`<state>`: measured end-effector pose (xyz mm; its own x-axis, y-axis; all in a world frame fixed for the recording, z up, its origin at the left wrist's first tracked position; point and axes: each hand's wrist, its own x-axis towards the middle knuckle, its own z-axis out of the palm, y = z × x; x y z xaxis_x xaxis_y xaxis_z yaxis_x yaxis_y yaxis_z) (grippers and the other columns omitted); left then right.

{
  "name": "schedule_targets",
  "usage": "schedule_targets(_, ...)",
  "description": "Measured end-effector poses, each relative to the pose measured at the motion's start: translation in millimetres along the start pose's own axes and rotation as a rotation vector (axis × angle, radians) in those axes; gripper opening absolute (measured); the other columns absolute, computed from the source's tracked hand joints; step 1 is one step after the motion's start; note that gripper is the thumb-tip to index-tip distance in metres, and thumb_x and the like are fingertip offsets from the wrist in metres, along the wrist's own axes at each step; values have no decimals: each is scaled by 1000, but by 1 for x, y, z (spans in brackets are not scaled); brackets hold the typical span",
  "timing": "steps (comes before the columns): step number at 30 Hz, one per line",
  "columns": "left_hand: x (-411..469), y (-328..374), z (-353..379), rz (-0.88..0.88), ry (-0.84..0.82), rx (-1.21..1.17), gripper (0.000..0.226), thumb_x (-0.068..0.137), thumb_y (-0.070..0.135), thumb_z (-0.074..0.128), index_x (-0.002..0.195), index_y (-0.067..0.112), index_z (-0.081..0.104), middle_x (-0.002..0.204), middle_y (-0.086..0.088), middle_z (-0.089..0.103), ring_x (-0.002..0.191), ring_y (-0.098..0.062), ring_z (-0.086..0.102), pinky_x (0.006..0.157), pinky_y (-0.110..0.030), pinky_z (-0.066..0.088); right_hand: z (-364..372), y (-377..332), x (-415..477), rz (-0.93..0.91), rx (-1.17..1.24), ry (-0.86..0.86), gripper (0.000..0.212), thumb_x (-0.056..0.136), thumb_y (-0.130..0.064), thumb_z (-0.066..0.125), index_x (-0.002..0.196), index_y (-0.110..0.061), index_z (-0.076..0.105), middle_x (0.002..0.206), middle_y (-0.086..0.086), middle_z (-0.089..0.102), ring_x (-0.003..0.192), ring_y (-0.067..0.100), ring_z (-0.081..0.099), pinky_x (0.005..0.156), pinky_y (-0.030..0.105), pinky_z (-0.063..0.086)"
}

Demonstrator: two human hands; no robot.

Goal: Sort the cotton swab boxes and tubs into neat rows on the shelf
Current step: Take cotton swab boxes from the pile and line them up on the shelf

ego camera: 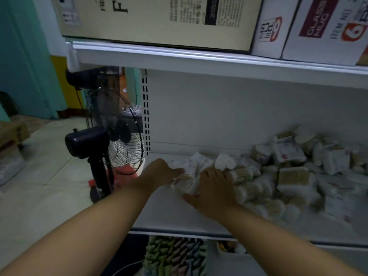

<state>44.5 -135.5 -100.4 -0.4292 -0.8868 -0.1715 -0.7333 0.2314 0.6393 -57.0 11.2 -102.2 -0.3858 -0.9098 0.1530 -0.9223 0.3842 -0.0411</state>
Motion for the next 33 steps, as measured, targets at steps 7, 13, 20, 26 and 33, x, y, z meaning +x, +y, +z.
schedule_targets(7, -4, 11, 2, 57, -90, -286, 38, 80, 38, 71, 96, 5, 66, 86, -9, 64, 63, -15, 58, 50, -20, 39, 3, 7, -4, -20, 107, 158, 67, 74, -62, 60, 130, -28, 46, 126, 0, 50, 121, 23, 40, 97, 36, 27)
schedule_targets(13, -27, 28, -16, 11, -84, -869, 48, 72, 10, 80, 113, 9, 55, 106, -14, 60, 85, -24, 58, 60, -23, 44, -4, 13, -8, 69, 628, 161, 64, 79, -39, 70, 133, -41, 35, 121, -4, 54, 101, 14, 55, 81, 27, 47)
schedule_targets(20, -57, 76, -17, 176, -232, -1097, 25, 77, -7, 65, 97, 8, 66, 81, -8, 72, 68, -16, 69, 58, -22, 54, -37, 47, -12, 227, 1225, 288, 61, 71, -3, 74, 118, -29, 45, 107, 2, 62, 94, 13, 64, 67, 21, 54)
schedule_targets(26, -91, 139, 24, 200, -239, -1114, 32, 80, -7, 61, 109, 5, 61, 95, -14, 69, 77, -22, 69, 61, -28, 54, -75, 125, -59, 392, 1531, 445, 30, 86, -3, 62, 103, -20, 43, 102, 5, 58, 90, 19, 60, 80, 34, 52)
schedule_targets(33, -153, 241, 116, 273, -350, -963, 34, 77, -7, 67, 105, 11, 59, 98, -11, 68, 81, -25, 69, 59, -30, 57, -102, 266, -154, 560, 1603, 646, 36, 87, 4, 58, 111, -20, 44, 96, 1, 58, 81, 12, 58, 66, 29, 51)
